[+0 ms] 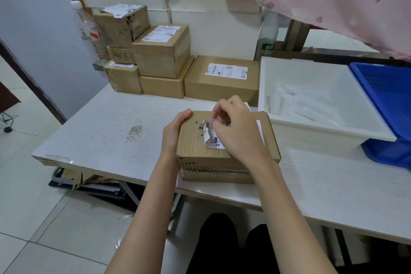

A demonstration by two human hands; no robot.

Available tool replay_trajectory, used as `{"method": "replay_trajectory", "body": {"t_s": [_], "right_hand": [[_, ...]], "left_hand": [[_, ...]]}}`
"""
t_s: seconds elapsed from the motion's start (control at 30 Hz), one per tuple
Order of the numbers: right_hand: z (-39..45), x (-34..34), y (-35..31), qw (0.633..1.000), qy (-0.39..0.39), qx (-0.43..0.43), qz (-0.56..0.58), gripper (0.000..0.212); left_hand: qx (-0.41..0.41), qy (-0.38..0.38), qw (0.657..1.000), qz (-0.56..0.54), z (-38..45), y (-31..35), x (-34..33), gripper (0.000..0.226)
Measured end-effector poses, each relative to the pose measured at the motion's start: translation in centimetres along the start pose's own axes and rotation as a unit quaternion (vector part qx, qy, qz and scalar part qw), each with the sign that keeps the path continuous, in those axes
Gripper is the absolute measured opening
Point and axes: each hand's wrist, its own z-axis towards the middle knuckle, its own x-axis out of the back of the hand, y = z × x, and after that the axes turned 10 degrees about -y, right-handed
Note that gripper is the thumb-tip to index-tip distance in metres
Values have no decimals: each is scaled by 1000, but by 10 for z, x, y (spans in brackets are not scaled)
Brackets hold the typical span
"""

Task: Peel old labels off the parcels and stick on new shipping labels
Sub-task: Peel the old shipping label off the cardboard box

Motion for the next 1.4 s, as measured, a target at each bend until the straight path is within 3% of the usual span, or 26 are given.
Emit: {"method": "replay_trajectory", "body": {"t_s": [0.17,0.3,0.57,0.67,0.8,0.9,1.03,1.2,1.3,1.37,1.4], "right_hand": [[-4,6,0,999,3,-34,24,26],[-3,3,3,993,49,-49,-98,2],[1,2,0,999,-3,-39,-1,28],[1,4,1,999,-9,-32,-1,11],[0,4,-1,998,-47,14,-34,45],[0,2,-1,997,-53,25,-53,29],[-1,3,-1,1000,-19,9,5,19],[-7,19,-12,993,-12,-37,108,22],[-10,23,-15,987,7,-29,157,23],[-14,19,-18,991,46,-25,122,6],[-16,16,-19,996,53,-10,76,23]], "left_hand": [[3,2,1000,-2,0,0,0,40],[5,5,1000,8,-1,0,-1,42],[-5,3,1000,7,-1,1,-3,32],[-7,-2,1000,7,-2,2,-3,32],[-17,-14,1000,10,-3,2,-3,37],[-24,-16,1000,13,-4,2,-3,40],[-16,-6,1000,17,-5,3,-3,39],[-21,-10,1000,15,-4,2,-4,25],[-19,-16,1000,13,-4,2,-4,29],[-21,-20,1000,8,-3,1,-2,32],[-22,-21,999,8,-2,1,-2,32]]}}
